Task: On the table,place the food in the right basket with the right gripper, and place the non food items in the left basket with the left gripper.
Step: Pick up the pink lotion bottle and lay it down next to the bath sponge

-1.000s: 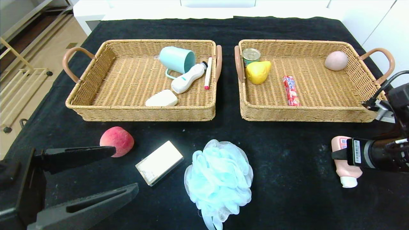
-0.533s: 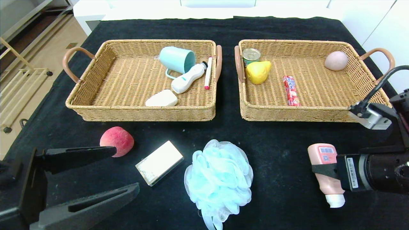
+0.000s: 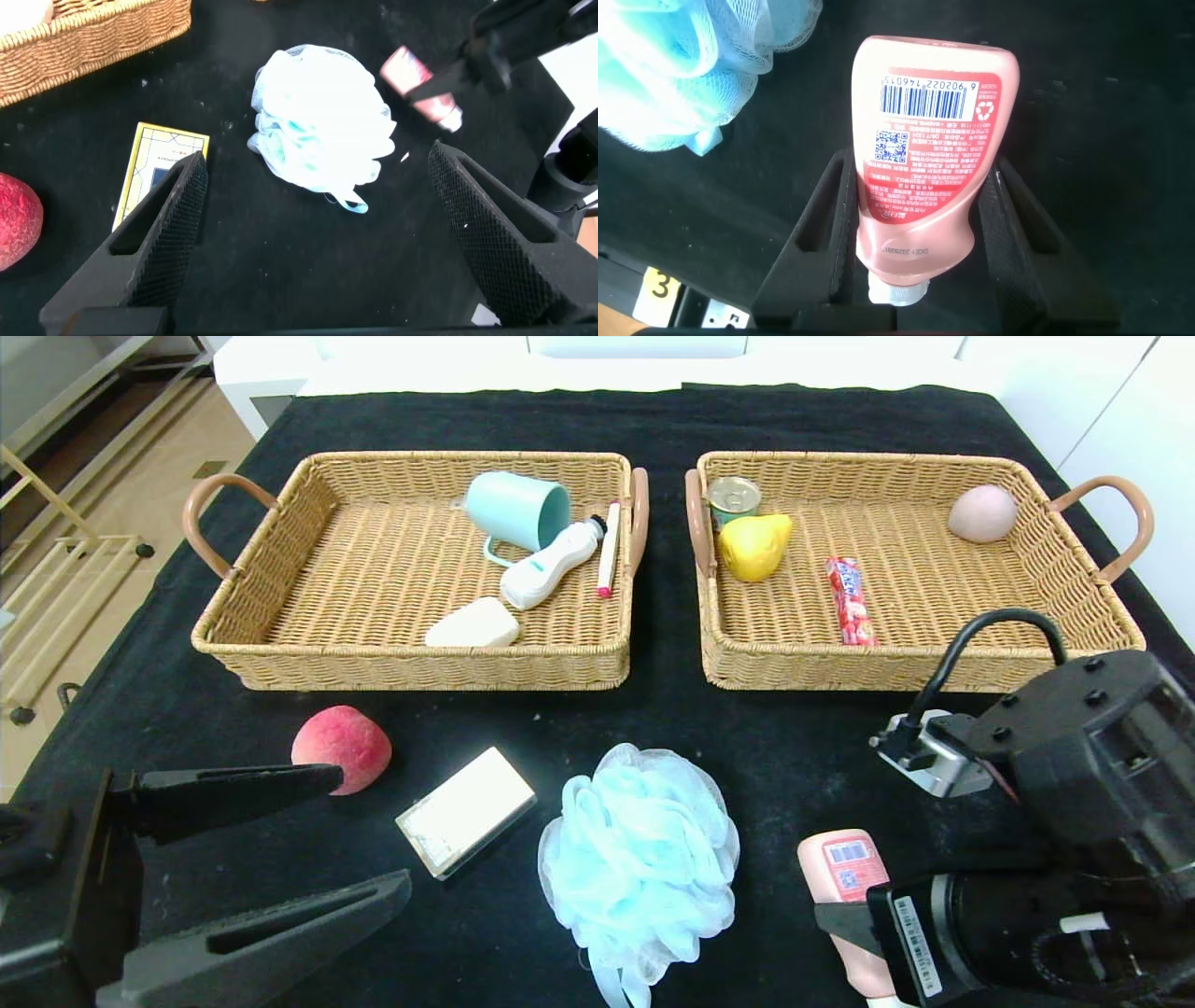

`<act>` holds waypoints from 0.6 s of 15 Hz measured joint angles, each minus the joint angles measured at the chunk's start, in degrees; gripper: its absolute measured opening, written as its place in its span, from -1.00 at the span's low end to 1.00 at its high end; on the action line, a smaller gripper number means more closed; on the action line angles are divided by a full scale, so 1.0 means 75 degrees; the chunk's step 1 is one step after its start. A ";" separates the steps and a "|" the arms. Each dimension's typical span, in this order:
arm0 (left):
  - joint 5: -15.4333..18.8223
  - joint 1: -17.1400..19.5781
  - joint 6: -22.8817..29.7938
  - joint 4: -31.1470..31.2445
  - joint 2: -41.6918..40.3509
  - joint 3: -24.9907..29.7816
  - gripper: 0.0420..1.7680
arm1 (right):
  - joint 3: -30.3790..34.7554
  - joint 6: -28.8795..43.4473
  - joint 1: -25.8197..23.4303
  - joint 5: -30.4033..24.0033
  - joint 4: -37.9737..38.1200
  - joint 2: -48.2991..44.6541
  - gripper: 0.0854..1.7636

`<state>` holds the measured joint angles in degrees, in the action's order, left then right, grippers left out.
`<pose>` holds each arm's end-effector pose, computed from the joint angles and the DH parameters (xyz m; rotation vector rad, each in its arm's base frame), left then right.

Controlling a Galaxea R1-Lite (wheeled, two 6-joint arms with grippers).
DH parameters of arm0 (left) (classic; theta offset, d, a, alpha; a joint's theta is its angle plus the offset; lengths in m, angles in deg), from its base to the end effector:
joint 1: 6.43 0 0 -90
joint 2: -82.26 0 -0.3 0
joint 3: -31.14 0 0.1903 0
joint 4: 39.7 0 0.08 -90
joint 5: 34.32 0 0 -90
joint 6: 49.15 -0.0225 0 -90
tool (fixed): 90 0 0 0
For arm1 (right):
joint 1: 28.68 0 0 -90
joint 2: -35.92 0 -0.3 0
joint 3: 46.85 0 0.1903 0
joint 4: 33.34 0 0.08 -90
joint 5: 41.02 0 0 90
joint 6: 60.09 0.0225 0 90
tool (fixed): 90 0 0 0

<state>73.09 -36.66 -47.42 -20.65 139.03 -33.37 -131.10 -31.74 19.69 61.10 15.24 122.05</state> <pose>0.1035 -0.0681 0.2567 -0.0057 0.2144 -0.8255 0.1596 0.1724 0.2144 0.0049 0.8858 0.3799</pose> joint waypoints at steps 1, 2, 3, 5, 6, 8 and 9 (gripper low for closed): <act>0.0000 0.0003 0.0000 0.0000 0.0000 0.0000 0.94 | -0.0031 0.0049 0.0059 0.0015 -0.0015 0.0148 -0.08; -0.0003 0.0003 0.0000 -0.0002 0.0000 0.0000 0.94 | -0.0067 0.0158 0.0111 0.0037 -0.0024 0.0281 -0.08; -0.0003 0.0003 0.0000 -0.0005 -0.0003 0.0000 0.94 | -0.0104 0.0273 0.0180 0.0130 -0.0041 0.0424 -0.08; -0.0003 0.0003 0.0000 -0.0005 0.0000 0.0000 0.94 | -0.0221 0.0358 0.0276 0.0346 -0.0138 0.0689 -0.08; -0.0003 0.0003 0.0000 -0.0005 -0.0003 0.0000 0.94 | -0.0302 0.0375 0.0306 0.0463 -0.0245 0.0824 -0.08; -0.0003 0.0003 -0.0015 -0.0005 -0.0015 -0.0002 0.94 | -0.0387 0.0419 0.0335 0.0522 -0.0359 0.1008 -0.08; 0.0000 0.0003 -0.0023 -0.0008 -0.0018 -0.0008 0.94 | -0.0411 0.0423 0.0341 0.0522 -0.0377 0.1071 -0.08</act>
<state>73.09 -36.64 -47.59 -20.71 138.90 -33.43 -134.18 -28.57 22.25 65.02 12.41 130.08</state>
